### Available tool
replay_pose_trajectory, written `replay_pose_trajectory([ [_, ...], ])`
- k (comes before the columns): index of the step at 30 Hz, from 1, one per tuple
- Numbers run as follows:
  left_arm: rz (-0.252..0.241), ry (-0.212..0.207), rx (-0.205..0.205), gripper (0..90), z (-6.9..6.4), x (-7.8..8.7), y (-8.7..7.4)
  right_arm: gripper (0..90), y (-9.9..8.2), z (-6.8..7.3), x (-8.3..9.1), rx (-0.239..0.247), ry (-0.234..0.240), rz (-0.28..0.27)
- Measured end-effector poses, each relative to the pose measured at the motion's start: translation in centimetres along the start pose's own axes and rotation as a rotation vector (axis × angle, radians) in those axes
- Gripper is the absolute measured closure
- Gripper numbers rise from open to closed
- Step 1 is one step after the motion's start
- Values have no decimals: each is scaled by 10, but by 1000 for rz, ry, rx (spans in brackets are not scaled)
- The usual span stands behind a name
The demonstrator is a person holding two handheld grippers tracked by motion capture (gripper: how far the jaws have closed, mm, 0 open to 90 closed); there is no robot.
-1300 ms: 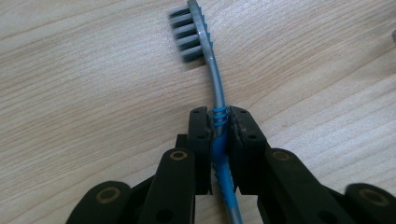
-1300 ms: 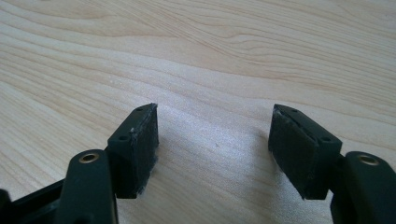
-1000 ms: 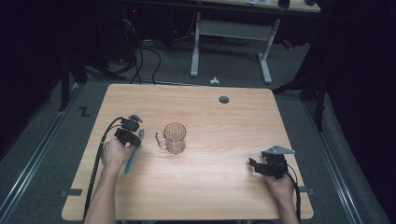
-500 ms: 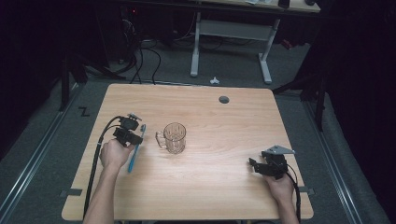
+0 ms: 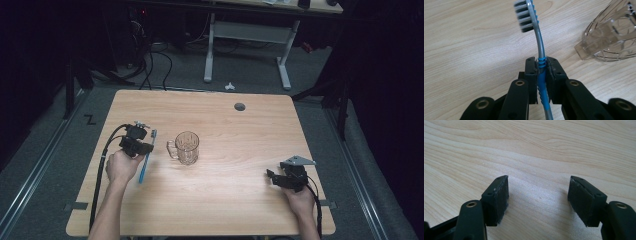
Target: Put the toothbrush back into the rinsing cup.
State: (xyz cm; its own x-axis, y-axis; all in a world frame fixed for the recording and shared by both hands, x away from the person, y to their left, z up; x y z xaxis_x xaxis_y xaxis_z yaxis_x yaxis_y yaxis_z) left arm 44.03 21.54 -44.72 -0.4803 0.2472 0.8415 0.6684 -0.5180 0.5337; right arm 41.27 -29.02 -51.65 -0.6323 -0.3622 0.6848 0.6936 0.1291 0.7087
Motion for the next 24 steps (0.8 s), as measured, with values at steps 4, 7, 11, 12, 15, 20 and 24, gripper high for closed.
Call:
replay_pose_trajectory([
  [4, -22, 6, -6, 805, -2, 5, 0, 337, 0, 0, 0, 0, 0, 0],
  [7, -39, 9, -11, 805, -4, 8, 1, 337, 0, 0, 0, 0, 0, 0],
  [11, -69, 16, -15, 805, -8, 12, 1, 337, 0, 0, 0, 0, 0, 0],
  [12, -76, 16, -13, 805, -8, 13, 1, 337, 0, 0, 0, 0, 0, 0],
  [15, -86, 19, -14, 805, -8, 15, 1, 337, 0, 0, 0, -1, 0, 0],
  [20, -113, 24, -19, 805, -11, 20, 1, 337, 0, 0, 0, 0, 0, 0],
  [24, -143, 33, -24, 805, -14, 26, 2, 337, 0, 0, 0, 0, 0, 0],
])
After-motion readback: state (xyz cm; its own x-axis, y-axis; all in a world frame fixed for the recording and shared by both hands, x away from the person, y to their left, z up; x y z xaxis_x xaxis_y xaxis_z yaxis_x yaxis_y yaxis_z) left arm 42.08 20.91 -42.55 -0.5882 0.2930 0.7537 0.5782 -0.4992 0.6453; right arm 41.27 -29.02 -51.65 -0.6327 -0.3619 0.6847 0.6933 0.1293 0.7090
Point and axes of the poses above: each handheld gripper's, and its own axes: x roughly backward along the jaws, y roughly out of its top, z roughly to its left, the point moved 2 cm from there along -x, roughly forward along the jaws, and after that the axes turned 15 degrees about -x, right-handed, at the moved point
